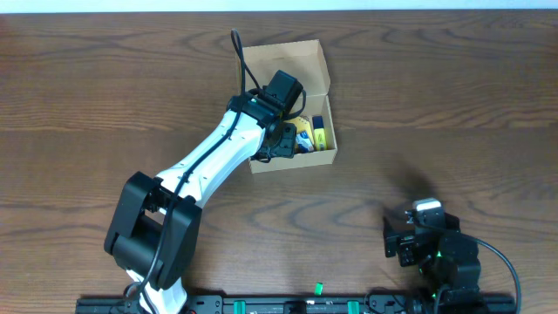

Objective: Pack container
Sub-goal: 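Carry the red stapler into the cardboard box and release it, then raise the left gripper out of the box and move it left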

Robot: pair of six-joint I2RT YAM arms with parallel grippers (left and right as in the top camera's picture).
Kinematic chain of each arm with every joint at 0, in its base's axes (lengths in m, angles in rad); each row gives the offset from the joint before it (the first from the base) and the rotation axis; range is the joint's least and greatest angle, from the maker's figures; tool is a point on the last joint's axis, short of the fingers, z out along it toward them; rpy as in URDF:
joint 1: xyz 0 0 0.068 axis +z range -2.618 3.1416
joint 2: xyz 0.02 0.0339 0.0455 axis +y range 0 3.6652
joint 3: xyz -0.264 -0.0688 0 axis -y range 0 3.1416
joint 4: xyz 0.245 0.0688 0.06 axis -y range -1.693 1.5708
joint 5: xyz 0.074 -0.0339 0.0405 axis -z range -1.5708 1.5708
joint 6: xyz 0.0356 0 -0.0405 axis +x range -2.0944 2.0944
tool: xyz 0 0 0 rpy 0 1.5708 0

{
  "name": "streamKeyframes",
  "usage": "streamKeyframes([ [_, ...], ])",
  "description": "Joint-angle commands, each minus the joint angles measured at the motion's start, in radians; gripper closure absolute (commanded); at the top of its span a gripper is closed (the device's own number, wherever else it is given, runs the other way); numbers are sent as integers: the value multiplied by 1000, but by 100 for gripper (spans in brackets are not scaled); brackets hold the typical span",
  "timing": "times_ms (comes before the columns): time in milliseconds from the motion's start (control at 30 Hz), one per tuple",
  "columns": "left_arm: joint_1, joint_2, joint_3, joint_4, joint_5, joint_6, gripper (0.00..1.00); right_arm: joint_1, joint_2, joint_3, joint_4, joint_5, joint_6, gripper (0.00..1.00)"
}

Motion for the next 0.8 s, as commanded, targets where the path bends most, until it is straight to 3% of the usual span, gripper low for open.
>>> streamKeyframes([
  [0, 6, 2, 29, 4, -16, 3, 36, -5, -7, -11, -4, -4, -11, 1],
  [400, 6, -39, 70, 26, -31, 3, 35, -5, -7, -11, -4, -4, -11, 1],
  [767, 6, -231, 165, 25, -31, 3, 35, -5, -7, -11, -4, -4, -11, 1],
])
